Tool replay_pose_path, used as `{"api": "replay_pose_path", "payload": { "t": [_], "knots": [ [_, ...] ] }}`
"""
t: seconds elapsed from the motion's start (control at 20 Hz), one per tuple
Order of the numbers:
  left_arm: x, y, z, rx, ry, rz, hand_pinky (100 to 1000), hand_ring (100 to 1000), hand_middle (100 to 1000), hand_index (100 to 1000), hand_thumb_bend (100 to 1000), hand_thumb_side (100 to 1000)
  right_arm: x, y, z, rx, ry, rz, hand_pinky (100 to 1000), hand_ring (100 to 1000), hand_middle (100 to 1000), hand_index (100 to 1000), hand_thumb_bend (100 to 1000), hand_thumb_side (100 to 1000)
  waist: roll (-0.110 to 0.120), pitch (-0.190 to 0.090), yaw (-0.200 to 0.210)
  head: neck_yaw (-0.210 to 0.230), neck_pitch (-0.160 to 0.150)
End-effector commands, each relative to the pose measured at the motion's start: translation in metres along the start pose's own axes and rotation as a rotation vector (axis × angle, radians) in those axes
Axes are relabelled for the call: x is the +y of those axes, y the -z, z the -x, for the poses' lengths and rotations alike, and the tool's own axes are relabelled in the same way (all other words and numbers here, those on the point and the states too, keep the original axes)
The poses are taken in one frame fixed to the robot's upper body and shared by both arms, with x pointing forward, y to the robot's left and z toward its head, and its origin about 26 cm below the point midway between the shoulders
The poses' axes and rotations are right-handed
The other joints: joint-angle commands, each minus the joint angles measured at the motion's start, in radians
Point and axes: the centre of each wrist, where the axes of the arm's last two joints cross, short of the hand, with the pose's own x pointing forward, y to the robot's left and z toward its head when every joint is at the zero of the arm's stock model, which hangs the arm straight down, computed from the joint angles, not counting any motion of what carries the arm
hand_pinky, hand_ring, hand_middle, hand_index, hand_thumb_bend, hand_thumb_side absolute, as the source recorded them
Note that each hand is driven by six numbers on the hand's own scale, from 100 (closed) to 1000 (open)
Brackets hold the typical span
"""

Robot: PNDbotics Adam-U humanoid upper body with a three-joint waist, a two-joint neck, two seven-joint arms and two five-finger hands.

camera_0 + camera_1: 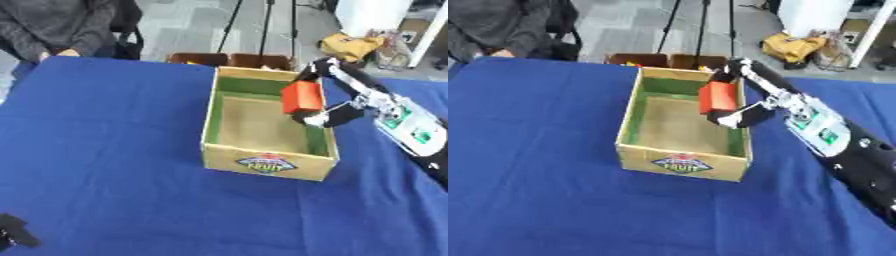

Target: Pick up objects on the table and place them in the box.

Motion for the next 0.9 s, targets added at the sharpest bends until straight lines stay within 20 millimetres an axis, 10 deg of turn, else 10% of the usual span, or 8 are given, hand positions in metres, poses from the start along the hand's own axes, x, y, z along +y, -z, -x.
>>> {"api": "replay_pose_path", "payload": {
  "t": [0.05,0.55,0.7,0.9],
  "knots": [
    [0.000,0.005,-0.009,-0.029,0.017,0.019,645,568,490,678,247,1000,-0.002,0.007,-0.001,-0.016,-0.029,-0.020,715,644,299,398,100,100,0.006,-0.013,0.003,-0.009,-0.008],
    [-0.001,0.008,-0.010,-0.036,0.011,0.026,644,567,490,678,254,1000,0.020,0.013,0.003,-0.036,-0.030,-0.075,734,680,398,516,100,141,0.009,-0.007,0.008,-0.028,-0.005],
    [-0.001,0.008,-0.009,-0.033,0.013,0.026,644,567,489,677,257,1000,0.022,0.013,0.003,-0.045,-0.035,-0.092,756,731,500,624,108,270,0.008,-0.006,0.002,-0.027,-0.003],
    [-0.001,0.008,-0.009,-0.030,0.013,0.025,643,567,489,677,262,1000,0.022,0.012,0.003,-0.059,-0.050,-0.116,804,804,662,770,340,472,0.005,-0.008,-0.005,-0.024,-0.004]
  ]
}}
